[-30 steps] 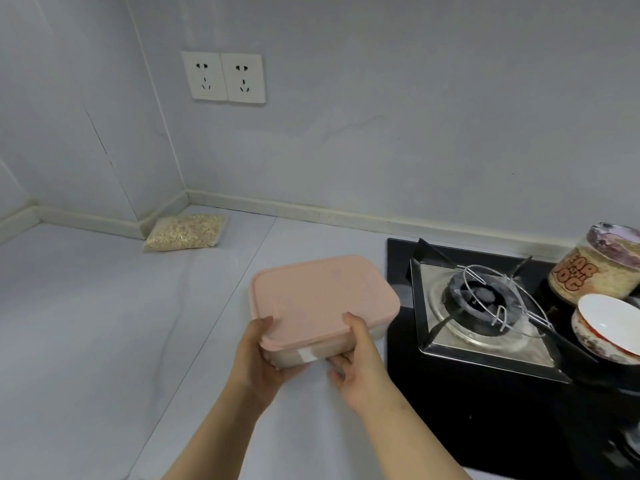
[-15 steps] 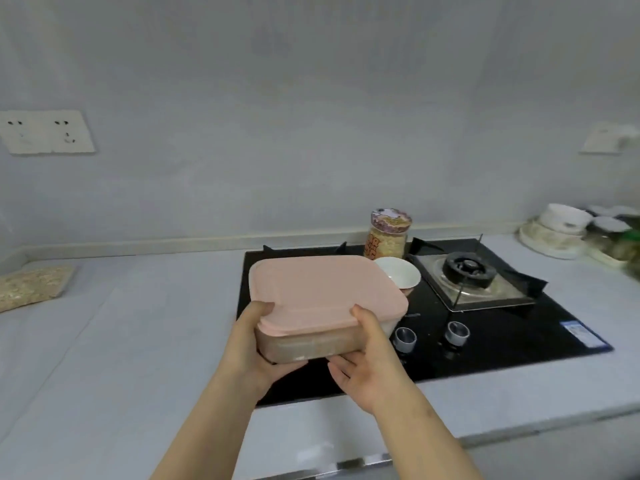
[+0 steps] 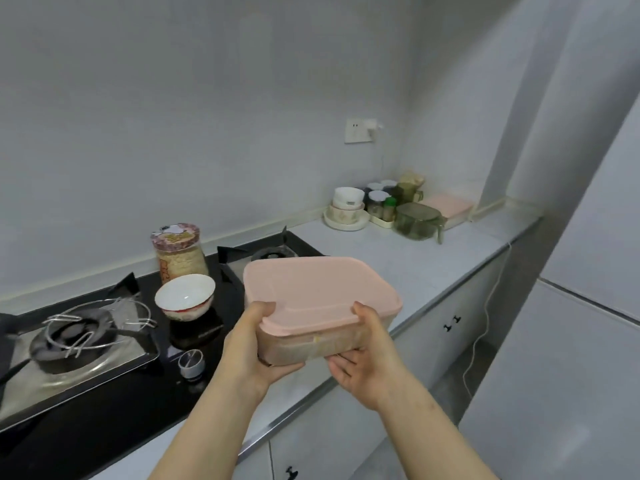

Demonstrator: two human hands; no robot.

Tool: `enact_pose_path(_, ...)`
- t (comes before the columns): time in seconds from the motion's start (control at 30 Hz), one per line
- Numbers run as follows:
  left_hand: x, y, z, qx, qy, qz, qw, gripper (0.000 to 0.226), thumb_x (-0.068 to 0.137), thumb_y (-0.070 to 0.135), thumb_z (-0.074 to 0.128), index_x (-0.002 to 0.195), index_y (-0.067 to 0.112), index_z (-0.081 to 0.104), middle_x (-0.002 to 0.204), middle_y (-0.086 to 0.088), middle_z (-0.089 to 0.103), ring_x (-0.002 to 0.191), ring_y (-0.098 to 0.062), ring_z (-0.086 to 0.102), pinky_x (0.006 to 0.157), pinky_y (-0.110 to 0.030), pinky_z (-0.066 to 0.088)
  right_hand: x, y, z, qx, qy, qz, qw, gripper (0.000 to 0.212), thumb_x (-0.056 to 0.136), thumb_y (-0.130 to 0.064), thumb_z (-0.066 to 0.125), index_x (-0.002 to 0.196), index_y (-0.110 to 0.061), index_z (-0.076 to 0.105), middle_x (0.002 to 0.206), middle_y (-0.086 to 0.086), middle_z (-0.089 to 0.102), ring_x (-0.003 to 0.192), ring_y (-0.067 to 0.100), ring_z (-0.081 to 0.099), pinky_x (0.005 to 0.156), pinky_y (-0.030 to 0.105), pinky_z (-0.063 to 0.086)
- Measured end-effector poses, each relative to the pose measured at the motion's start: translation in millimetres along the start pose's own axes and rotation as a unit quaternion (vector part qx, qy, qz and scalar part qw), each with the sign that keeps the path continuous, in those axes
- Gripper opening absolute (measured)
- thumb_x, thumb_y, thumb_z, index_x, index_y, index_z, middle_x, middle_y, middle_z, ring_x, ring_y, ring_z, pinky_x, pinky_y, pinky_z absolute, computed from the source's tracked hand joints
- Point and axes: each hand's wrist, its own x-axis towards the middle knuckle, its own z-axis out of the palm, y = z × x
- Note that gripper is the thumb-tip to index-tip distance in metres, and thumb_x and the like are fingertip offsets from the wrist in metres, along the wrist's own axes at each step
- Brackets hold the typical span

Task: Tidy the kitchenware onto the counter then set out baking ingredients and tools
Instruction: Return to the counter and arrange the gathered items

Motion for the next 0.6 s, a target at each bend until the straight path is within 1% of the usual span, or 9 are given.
enact_pose_path(0.07,20,-9,30,0.018,-0.021,-0.006,1.000,0.008,0.084,0.022,0.056,0.092,0.019,0.056,0.097,-0.008,0.061,0.088,-0.030,0.060,0.076,-0.051,0.052,13,-25,-18,0.020,0.013,-0.012,1.000,0.060,0.077,-0.046,0.066,0.120,-0.007,0.048,0.107,0.015,0.059,0.089,0.023,0.058,0.084,0.032,0.044)
enact_pose_path(0.1,31,-13,43,0.025,-0.029,-0.010,0.999,0.008,0.084,0.022,0.056,0.092,0.020,0.056,0.098,-0.007,0.060,0.089,-0.031,0.059,0.076,-0.051,0.052,20,-37,-25,0.027,0.020,-0.019,0.999,0.060,0.078,-0.045,0.065,0.120,-0.007,0.048,0.106,0.015,0.058,0.089,0.023,0.057,0.084,0.032,0.044)
enact_pose_path(0.2,66,-23,86,0.023,-0.051,-0.029,0.998,0.012,0.083,0.023,0.057,0.094,0.019,0.057,0.102,-0.008,0.060,0.093,-0.032,0.059,0.075,-0.052,0.053,49,-77,-44,0.036,0.037,-0.041,0.998,0.058,0.079,-0.045,0.064,0.118,-0.006,0.047,0.104,0.016,0.058,0.098,0.026,0.055,0.086,0.032,0.042)
enact_pose_path(0.3,114,-28,127,0.020,-0.065,-0.046,0.997,0.016,0.081,0.023,0.059,0.096,0.019,0.057,0.105,-0.009,0.060,0.098,-0.034,0.059,0.080,-0.055,0.052,87,-121,-54,0.044,0.052,-0.055,0.996,0.058,0.079,-0.044,0.065,0.119,-0.006,0.047,0.114,0.019,0.058,0.103,0.028,0.055,0.082,0.032,0.043)
enact_pose_path(0.37,146,-28,157,0.015,-0.071,-0.059,0.996,0.011,0.082,0.022,0.059,0.093,0.019,0.056,0.101,-0.009,0.060,0.094,-0.033,0.059,0.081,-0.054,0.051,111,-153,-57,0.047,0.061,-0.061,0.995,0.055,0.080,-0.043,0.064,0.116,-0.006,0.047,0.111,0.018,0.058,0.104,0.028,0.055,0.084,0.033,0.042)
enact_pose_path(0.43,176,-28,188,0.009,-0.071,-0.071,0.995,0.008,0.083,0.020,0.058,0.091,0.018,0.057,0.096,-0.009,0.060,0.090,-0.032,0.058,0.076,-0.052,0.052,134,-185,-61,0.048,0.072,-0.065,0.994,0.053,0.080,-0.043,0.063,0.115,-0.007,0.047,0.105,0.017,0.058,0.103,0.028,0.055,0.086,0.033,0.042)
enact_pose_path(0.47,194,-27,210,0.010,-0.079,-0.078,0.994,0.008,0.083,0.020,0.058,0.090,0.017,0.057,0.094,-0.010,0.061,0.089,-0.032,0.059,0.074,-0.050,0.052,150,-207,-65,0.049,0.078,-0.069,0.993,0.053,0.080,-0.043,0.063,0.115,-0.007,0.047,0.105,0.017,0.058,0.103,0.028,0.055,0.086,0.033,0.042)
enact_pose_path(0.5,203,-26,222,0.009,-0.083,-0.080,0.993,0.007,0.084,0.020,0.057,0.089,0.016,0.057,0.093,-0.009,0.061,0.088,-0.031,0.059,0.075,-0.050,0.052,157,-219,-68,0.050,0.083,-0.072,0.993,0.054,0.080,-0.043,0.063,0.117,-0.007,0.047,0.108,0.017,0.058,0.103,0.028,0.055,0.086,0.033,0.043)
enact_pose_path(0.6,237,-27,267,0.029,-0.096,-0.083,0.991,0.004,0.085,0.020,0.057,0.086,0.016,0.056,0.087,-0.007,0.059,0.084,-0.028,0.058,0.083,-0.052,0.050,186,-262,-81,0.063,0.089,-0.086,0.990,0.053,0.081,-0.043,0.062,0.118,-0.008,0.046,0.111,0.017,0.057,0.107,0.028,0.055,0.086,0.033,0.042)
